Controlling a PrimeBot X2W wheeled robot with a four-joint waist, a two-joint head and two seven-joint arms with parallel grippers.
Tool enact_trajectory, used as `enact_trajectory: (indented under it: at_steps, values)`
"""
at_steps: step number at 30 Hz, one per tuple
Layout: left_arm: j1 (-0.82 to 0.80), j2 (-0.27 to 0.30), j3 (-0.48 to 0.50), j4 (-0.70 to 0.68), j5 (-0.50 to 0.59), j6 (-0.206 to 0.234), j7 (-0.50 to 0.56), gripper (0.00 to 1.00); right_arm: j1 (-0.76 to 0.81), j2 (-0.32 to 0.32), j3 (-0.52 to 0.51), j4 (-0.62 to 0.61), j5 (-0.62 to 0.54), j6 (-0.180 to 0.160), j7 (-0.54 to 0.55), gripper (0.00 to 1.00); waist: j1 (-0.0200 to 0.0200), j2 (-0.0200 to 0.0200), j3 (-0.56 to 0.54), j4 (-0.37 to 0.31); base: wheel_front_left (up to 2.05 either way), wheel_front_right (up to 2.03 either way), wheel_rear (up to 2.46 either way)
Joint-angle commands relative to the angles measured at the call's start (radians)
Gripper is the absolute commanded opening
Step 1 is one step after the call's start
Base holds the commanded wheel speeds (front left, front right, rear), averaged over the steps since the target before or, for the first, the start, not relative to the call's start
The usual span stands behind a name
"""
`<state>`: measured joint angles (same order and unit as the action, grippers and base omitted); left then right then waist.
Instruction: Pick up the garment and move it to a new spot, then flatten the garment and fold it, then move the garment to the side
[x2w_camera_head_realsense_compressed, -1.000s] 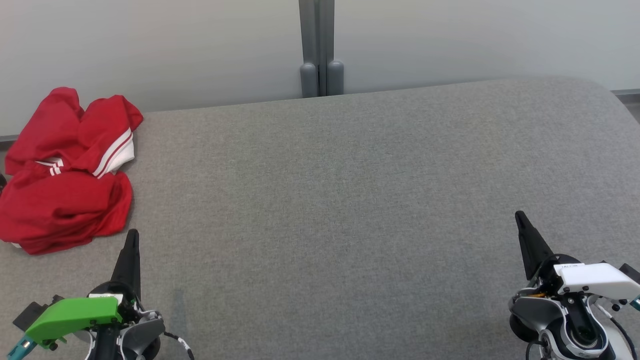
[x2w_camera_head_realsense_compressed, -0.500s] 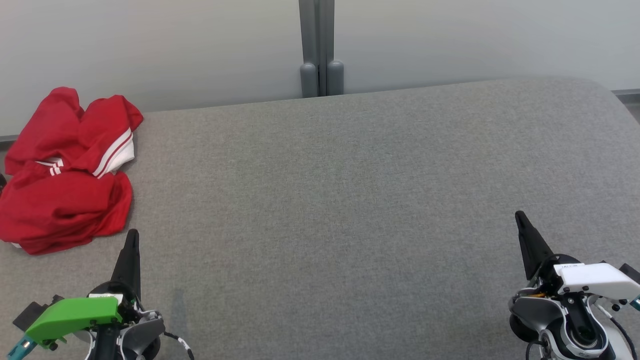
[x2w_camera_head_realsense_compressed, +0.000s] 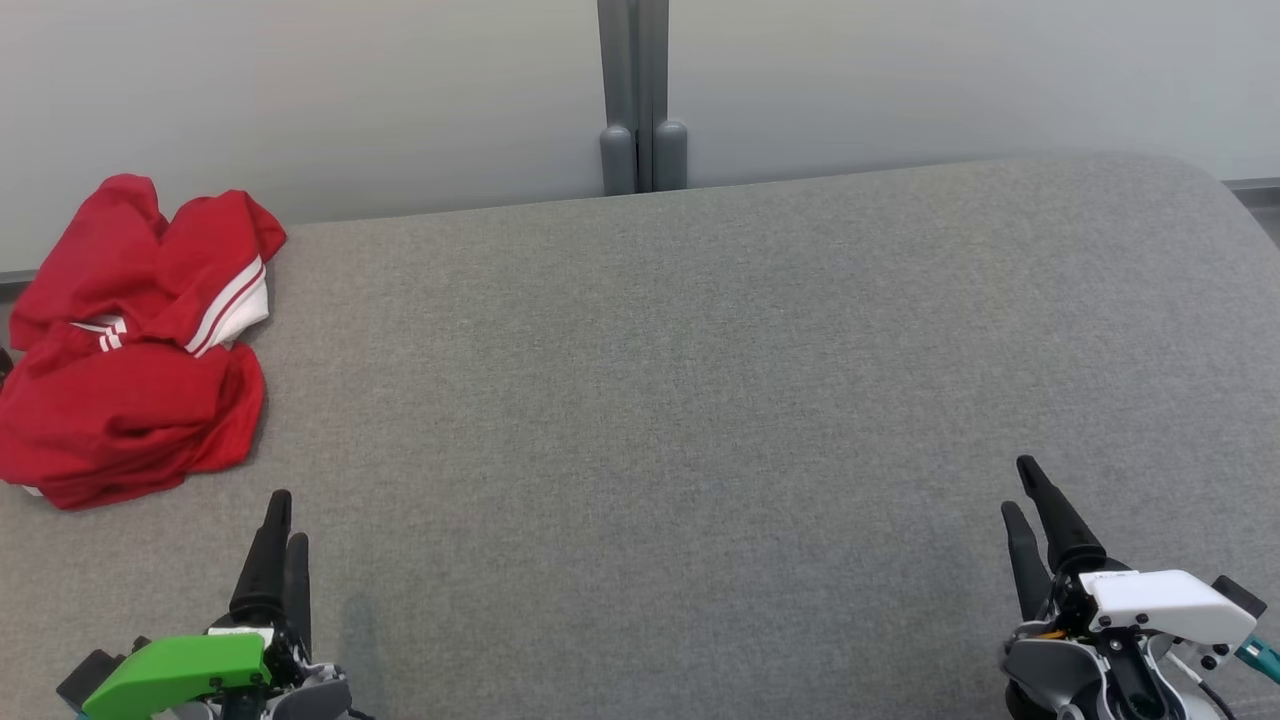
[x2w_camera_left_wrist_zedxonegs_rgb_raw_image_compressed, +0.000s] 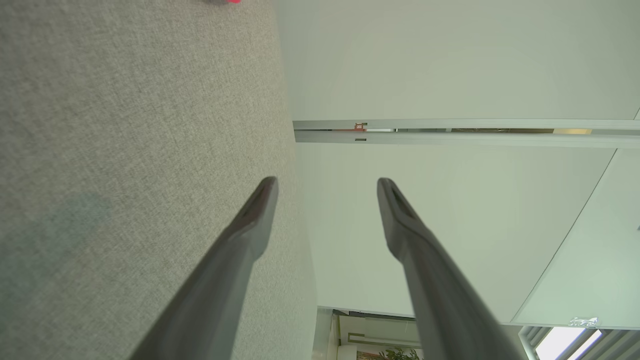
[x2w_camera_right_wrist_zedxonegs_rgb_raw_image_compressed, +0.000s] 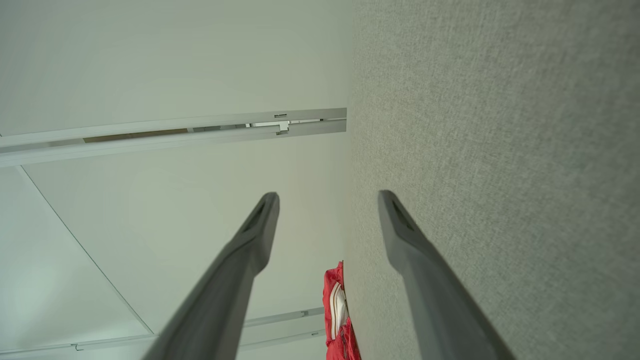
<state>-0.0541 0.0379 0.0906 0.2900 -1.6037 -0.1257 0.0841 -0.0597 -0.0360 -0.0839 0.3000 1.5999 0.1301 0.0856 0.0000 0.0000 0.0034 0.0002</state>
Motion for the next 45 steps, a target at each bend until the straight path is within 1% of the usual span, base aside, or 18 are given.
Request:
enact_trajectory:
  at_steps: [1, 4, 8, 12, 16, 24, 28, 36, 45]
  values:
    - [-0.009, 0.004, -0.007, -0.025, 0.023, -0.001, -0.013, 1.0, -0.016, -0.004, 0.008, -0.012, -0.014, 0.0, -0.013, 1.0, 0.0, 0.0, 0.0, 0.0, 0.0, 0.0, 0.0]
    - [-0.007, 0.004, -0.014, -0.033, 0.052, 0.003, -0.026, 1.0, -0.018, -0.004, 0.012, -0.009, -0.032, 0.0, -0.027, 1.0, 0.0, 0.0, 0.0, 0.001, 0.0, 0.0, 0.0]
    - [-0.006, 0.005, -0.02, -0.051, 0.107, 0.02, -0.045, 1.0, -0.02, -0.005, 0.016, -0.012, -0.072, 0.0, -0.046, 1.0, 0.0, 0.0, 0.001, 0.002, 0.0, 0.0, 0.0]
    - [-0.003, 0.005, -0.035, -0.077, 0.173, 0.039, -0.062, 1.0, -0.02, -0.006, 0.014, -0.026, -0.139, 0.0, -0.063, 1.0, 0.0, 0.0, 0.002, 0.002, 0.0, 0.0, 0.0]
    - [0.001, 0.006, -0.052, -0.106, 0.242, 0.057, -0.079, 1.0, -0.02, -0.006, 0.019, -0.052, -0.225, 0.0, -0.08, 1.0, 0.0, 0.0, 0.003, 0.003, 0.0, 0.0, 0.0]
    - [0.01, 0.007, -0.092, -0.15, 0.385, 0.087, -0.111, 1.0, -0.012, -0.008, 0.053, -0.117, -0.445, 0.0, -0.113, 1.0, 0.0, 0.0, 0.005, 0.004, 0.0, 0.0, 0.0]
    - [0.016, 0.008, -0.11, -0.161, 0.46, 0.096, -0.125, 1.0, -0.006, -0.008, 0.074, -0.127, -0.518, 0.0, -0.127, 1.0, 0.0, 0.0, 0.005, 0.005, 0.0, 0.0, 0.0]
    - [0.031, 0.009, -0.142, -0.179, 0.617, 0.125, -0.154, 1.0, 0.0, -0.009, 0.116, -0.139, -0.712, 0.0, -0.155, 1.0, 0.0, 0.0, 0.006, 0.007, 0.0, 0.0, 0.0]
    - [0.048, 0.01, -0.17, -0.194, 0.753, 0.151, -0.182, 1.0, 0.005, -0.01, 0.14, -0.138, -0.869, 0.0, -0.184, 1.0, 0.0, 0.0, 0.006, 0.009, 0.0, 0.0, 0.0]
